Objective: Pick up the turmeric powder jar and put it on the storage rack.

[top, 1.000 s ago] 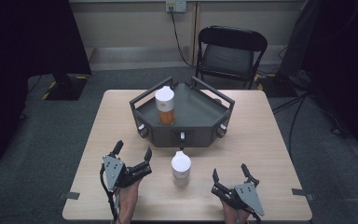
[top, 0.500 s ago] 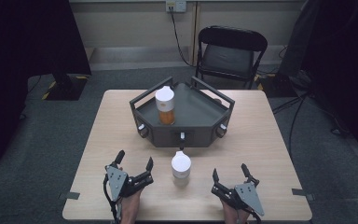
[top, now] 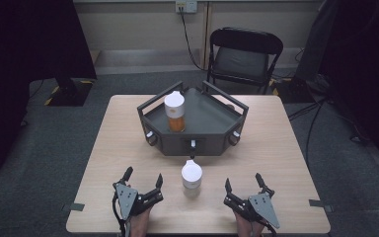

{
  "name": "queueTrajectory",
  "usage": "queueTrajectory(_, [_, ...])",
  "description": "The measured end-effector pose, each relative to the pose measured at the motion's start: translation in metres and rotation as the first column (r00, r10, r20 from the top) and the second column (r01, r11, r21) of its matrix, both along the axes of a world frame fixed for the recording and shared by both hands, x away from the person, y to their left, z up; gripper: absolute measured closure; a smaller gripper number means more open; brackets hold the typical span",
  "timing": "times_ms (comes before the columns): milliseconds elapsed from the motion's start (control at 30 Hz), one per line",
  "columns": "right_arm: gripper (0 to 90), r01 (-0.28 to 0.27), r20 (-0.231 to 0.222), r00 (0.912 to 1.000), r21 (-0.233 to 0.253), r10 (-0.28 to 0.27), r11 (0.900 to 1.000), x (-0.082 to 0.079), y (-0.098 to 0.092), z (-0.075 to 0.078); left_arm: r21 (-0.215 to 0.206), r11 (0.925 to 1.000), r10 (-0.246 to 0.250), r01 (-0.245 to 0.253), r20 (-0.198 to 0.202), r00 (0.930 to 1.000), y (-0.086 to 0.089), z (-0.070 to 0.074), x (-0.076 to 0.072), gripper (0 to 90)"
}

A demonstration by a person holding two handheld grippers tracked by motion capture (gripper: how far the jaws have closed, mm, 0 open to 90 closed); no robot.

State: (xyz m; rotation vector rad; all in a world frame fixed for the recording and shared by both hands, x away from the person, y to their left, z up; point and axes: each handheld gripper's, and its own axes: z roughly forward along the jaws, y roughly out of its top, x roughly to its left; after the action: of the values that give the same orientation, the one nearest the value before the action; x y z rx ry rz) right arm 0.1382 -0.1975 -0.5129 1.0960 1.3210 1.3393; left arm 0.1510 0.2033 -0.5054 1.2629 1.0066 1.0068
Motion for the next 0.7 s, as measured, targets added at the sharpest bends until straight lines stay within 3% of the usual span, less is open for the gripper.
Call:
queueTrajectory(133, [0.9,0.0,0.0,1.0,0.0,0.0,1.0,0.0,0.0,0.0,-0.01,0.9999,0.0,0.0,0.0,1.0,0.0,-0.005,-0.003,0.1])
queueTrajectory(267, [0.9,0.0,0.0,1.0,0.0,0.0,1.0,0.0,0.0,0.0,0.012,0.9999,0.004,-0.004,0.015,0.9999,-0.003,-0.01,-0.005,0.1])
queueTrajectory(700, [0.9,0.0,0.0,1.0,0.0,0.0,1.0,0.0,0.0,0.0,0.02,0.9998,0.002,-0.002,-0.005,1.0,-0.003,-0.012,-0.003,0.1])
